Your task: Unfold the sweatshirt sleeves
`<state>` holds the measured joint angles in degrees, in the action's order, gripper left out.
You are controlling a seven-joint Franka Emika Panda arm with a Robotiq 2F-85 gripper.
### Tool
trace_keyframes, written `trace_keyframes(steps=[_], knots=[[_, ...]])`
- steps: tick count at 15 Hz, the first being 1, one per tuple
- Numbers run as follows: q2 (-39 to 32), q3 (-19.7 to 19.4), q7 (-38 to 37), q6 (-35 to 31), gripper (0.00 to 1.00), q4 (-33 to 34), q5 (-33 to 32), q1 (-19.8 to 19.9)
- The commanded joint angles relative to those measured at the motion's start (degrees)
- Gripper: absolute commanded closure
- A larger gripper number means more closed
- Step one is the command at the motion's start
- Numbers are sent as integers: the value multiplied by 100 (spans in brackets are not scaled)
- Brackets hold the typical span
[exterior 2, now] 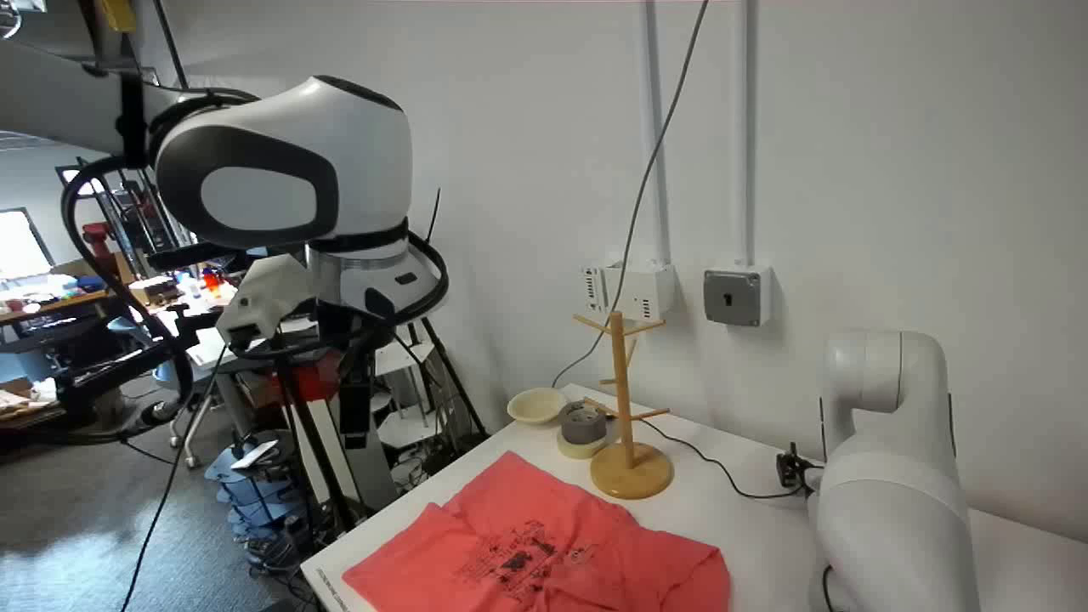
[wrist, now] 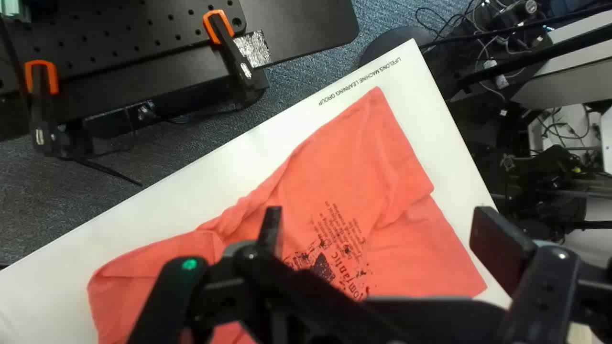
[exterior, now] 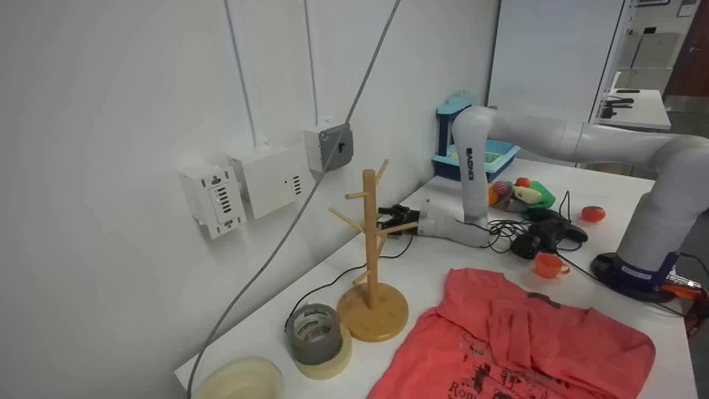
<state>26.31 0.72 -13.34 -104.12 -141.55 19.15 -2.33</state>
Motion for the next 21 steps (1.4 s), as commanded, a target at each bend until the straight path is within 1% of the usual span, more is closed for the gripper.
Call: trace_keyframes(steps=[1, 14, 15, 17, 21], knots=[[-7, 71, 26, 19, 0, 9, 26, 81], [-3, 83, 17, -48, 0, 2, 9, 93], [3, 92, 15, -151, 0, -15, -1, 108], [36, 130, -19, -557, 0, -89, -45, 155], [-111, 175, -46, -1712, 0, -251, -157, 195]])
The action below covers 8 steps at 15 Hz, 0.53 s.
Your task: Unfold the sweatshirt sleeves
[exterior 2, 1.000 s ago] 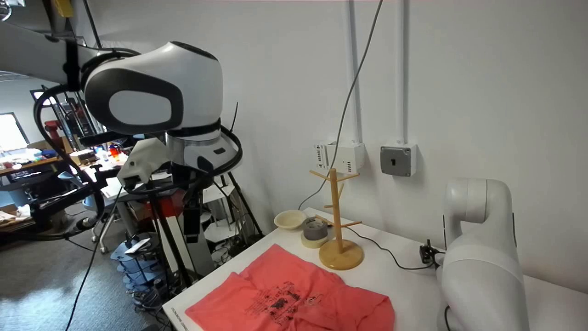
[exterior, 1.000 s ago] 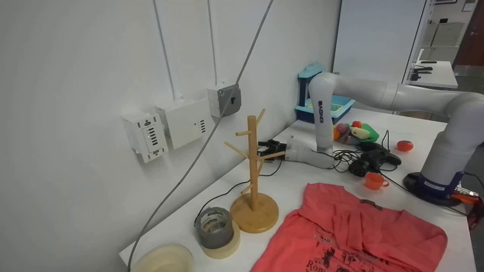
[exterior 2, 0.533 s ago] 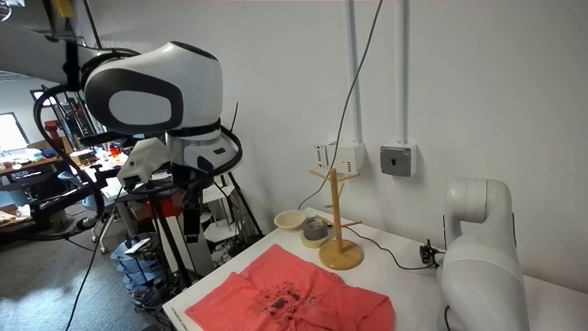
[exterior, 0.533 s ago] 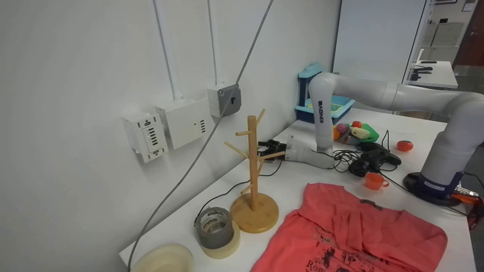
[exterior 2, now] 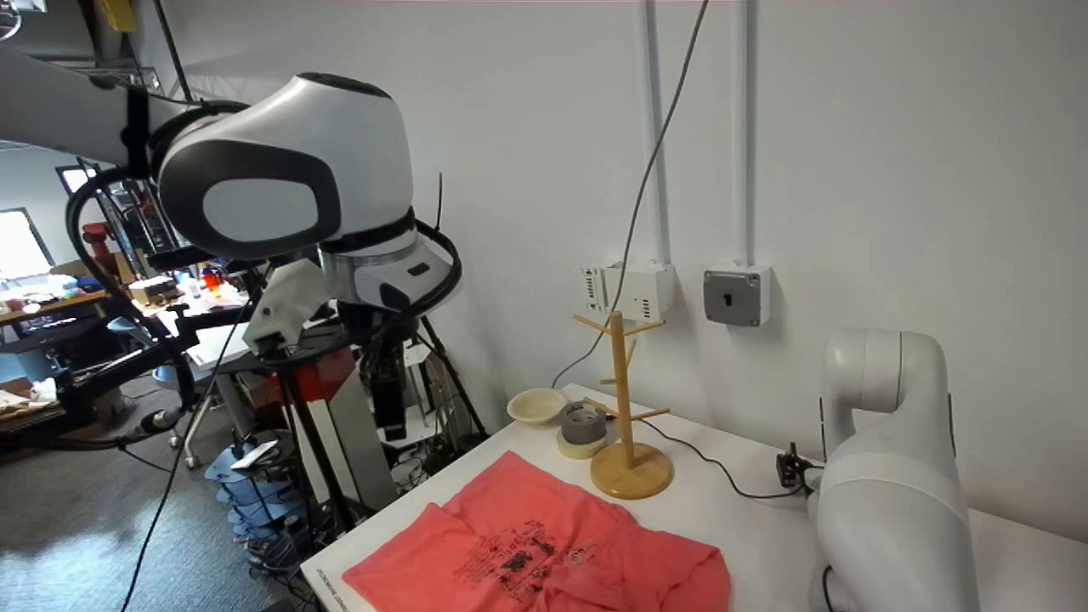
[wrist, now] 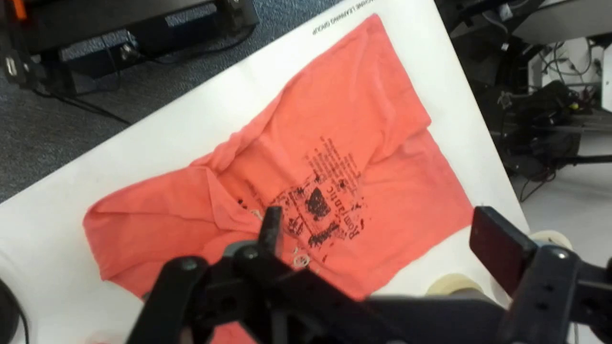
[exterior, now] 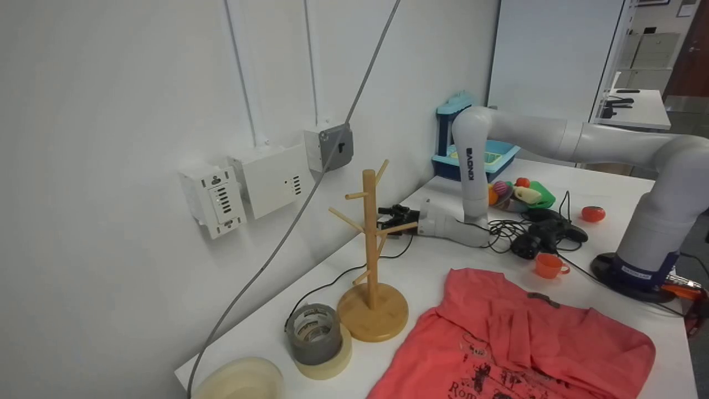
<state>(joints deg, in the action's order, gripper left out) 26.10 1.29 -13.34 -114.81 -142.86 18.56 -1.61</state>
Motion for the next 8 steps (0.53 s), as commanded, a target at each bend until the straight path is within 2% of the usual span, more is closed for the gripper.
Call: trace_keyframes(steps=[1, 2, 3, 8], knots=[[-159, 133, -76, -880, 0, -155, -134, 121], [-202, 132, -66, -1095, 0, -206, -131, 103], [-107, 44, 5, -736, 0, -142, -44, 32], [-243, 59, 2, -998, 0, -181, -55, 23]])
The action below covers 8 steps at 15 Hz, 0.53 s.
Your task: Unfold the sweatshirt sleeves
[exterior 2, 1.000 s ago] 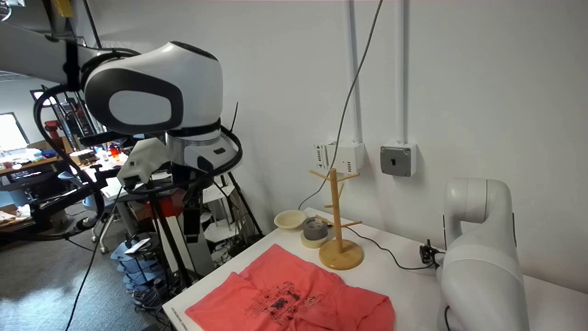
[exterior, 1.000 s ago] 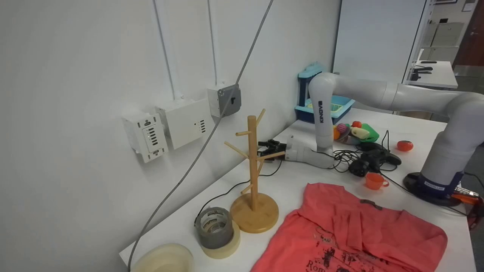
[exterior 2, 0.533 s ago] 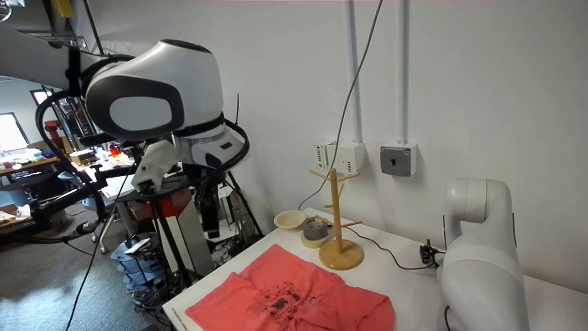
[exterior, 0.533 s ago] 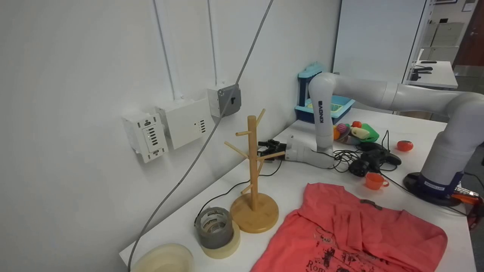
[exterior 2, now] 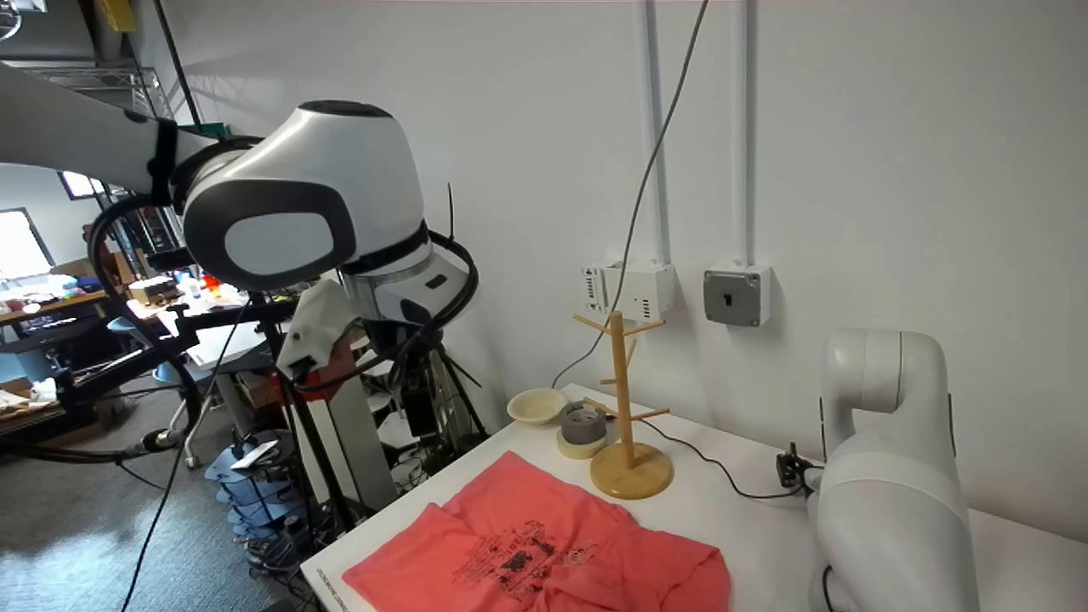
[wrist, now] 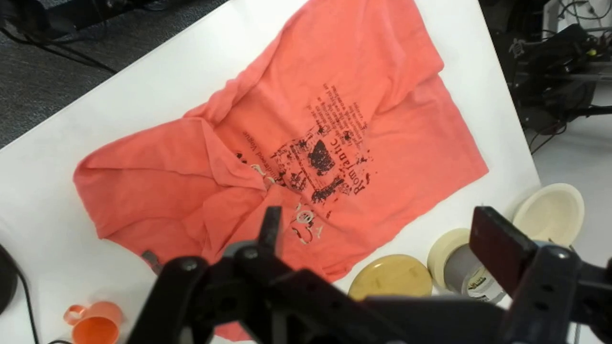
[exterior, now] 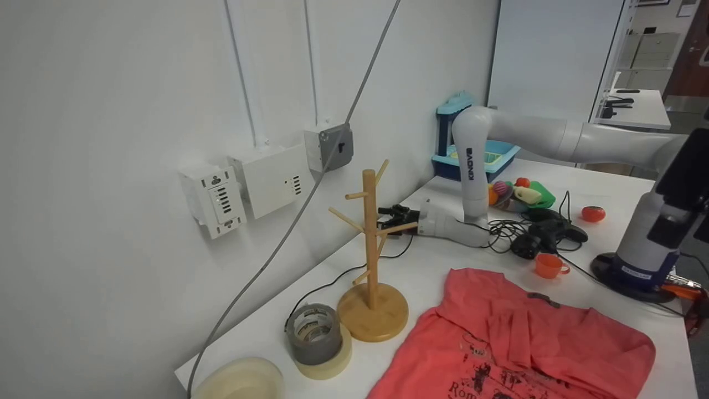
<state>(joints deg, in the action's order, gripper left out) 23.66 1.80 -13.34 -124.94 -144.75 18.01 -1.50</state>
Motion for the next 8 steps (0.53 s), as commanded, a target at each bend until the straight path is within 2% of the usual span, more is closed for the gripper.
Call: trace_keyframes(steps=[1, 5, 8], knots=[[0, 9, 2, 15, 0, 9, 0, 13], [-68, 27, -41, -37, 0, 5, -11, 23], [-518, 27, 19, -297, 0, 26, -62, 51]])
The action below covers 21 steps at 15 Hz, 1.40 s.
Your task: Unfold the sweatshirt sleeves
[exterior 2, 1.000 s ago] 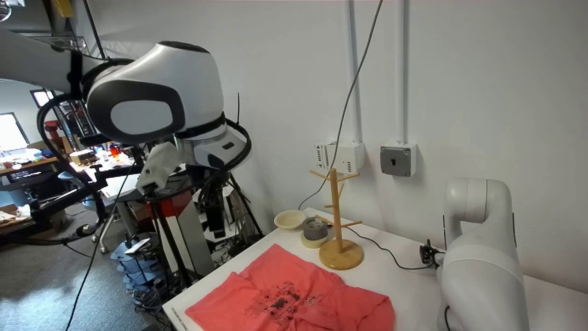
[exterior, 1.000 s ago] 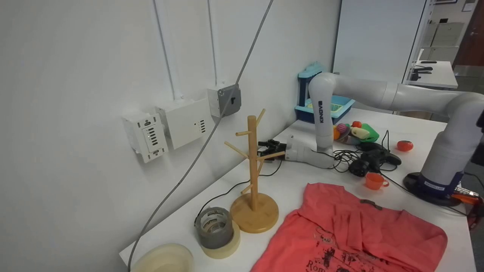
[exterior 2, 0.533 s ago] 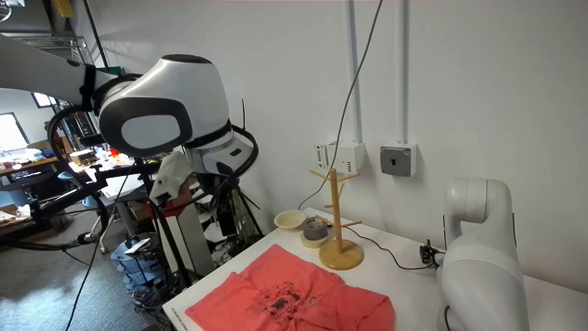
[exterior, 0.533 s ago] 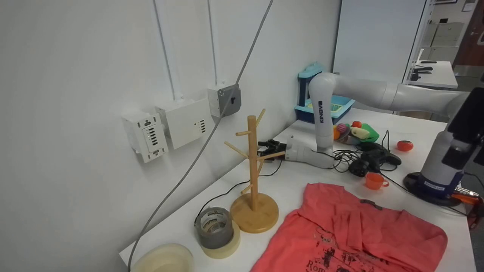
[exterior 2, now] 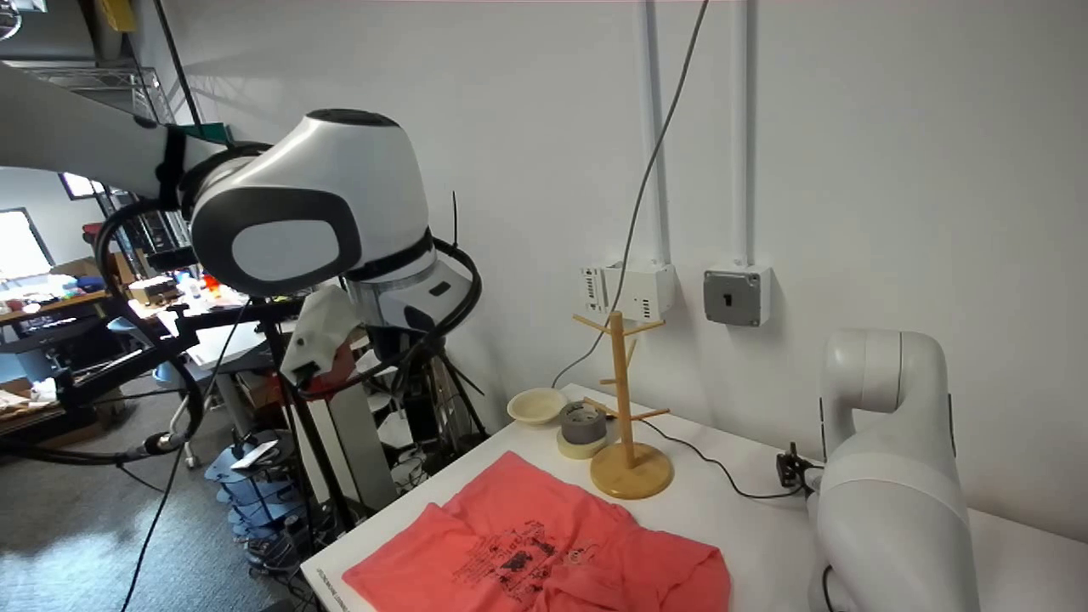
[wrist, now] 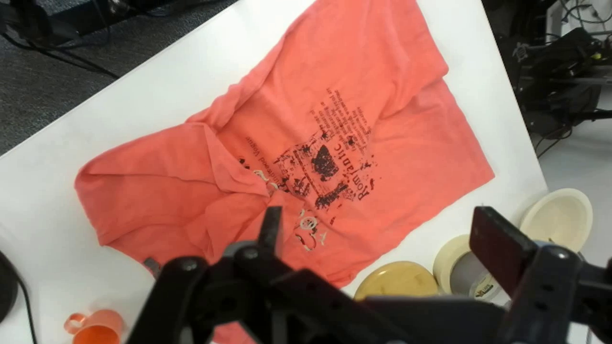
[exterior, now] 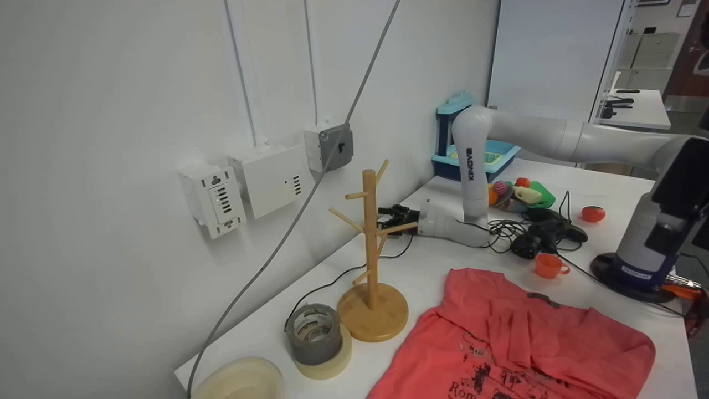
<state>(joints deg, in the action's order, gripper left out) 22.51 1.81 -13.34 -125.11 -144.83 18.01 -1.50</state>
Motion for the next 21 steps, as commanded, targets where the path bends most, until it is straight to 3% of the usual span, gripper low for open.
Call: trace_keyframes(steps=[1, 6, 7, 8, 15, 21], knots=[[-597, 40, 3, -397, 0, 43, -89, 56], [-1706, 41, -23, -1210, 0, 174, -159, 15], [-1841, 24, 50, -1235, 0, 203, -183, 3], [-1443, 2, 7, -1097, 0, -5, -82, -8], [-2069, 28, -52, -1358, 0, 241, -215, -21], [-2735, 58, 80, -1156, 0, 754, -622, -64]])
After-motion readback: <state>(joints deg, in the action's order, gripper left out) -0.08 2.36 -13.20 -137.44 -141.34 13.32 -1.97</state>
